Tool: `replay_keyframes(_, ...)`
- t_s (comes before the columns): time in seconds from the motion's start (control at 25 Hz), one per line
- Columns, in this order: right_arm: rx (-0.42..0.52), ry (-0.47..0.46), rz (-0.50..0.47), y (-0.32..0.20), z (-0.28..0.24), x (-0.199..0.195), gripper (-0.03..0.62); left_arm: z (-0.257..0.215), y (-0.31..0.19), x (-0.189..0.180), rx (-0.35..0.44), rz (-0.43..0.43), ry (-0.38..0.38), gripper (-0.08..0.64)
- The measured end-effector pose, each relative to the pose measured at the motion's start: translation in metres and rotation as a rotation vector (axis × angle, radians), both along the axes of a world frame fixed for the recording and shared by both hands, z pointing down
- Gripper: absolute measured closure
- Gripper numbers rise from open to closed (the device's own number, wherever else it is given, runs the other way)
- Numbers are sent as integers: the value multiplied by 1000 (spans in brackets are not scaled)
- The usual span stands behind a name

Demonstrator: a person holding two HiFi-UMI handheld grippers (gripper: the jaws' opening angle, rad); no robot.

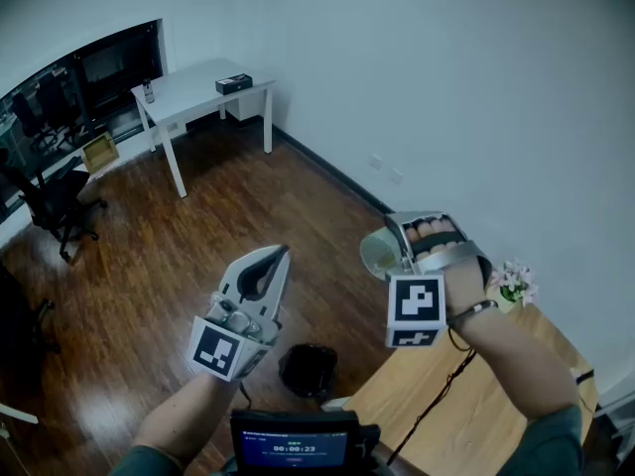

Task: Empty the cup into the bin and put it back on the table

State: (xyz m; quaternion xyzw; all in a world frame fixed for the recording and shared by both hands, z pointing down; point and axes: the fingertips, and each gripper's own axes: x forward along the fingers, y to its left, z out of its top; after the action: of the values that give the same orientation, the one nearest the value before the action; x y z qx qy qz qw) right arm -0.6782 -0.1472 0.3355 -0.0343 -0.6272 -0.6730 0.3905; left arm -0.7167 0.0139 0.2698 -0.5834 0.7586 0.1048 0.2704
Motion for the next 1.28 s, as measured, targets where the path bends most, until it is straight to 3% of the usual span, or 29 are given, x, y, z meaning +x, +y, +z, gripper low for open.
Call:
replay_keyframes(0.16, 18, 8, -9, 0, -1, -4, 206, -1, 3, -3, 4, -11, -3, 560)
replay_keyframes(0.32, 94, 54, -28, -9, 2, -2, 206, -1, 5, -5, 8, -29, -17, 560)
replay_keyframes(0.64, 129, 62, -45, -4, -3, -6, 206, 0, 7, -7, 8, -19, 5, 560)
replay_keyframes(0.84, 94, 38, -43, 7, -9, -7, 206, 0, 9, -5, 13, -2, 27, 560)
replay_keyframes(0.96, 143, 65, -48, 4, -12, -6, 206, -1, 10, -7, 3, -2, 28, 560)
replay_keyframes(1.28, 166, 77, -51, 5, -16, -4, 206, -3, 11, -6, 4, 5, 38, 560)
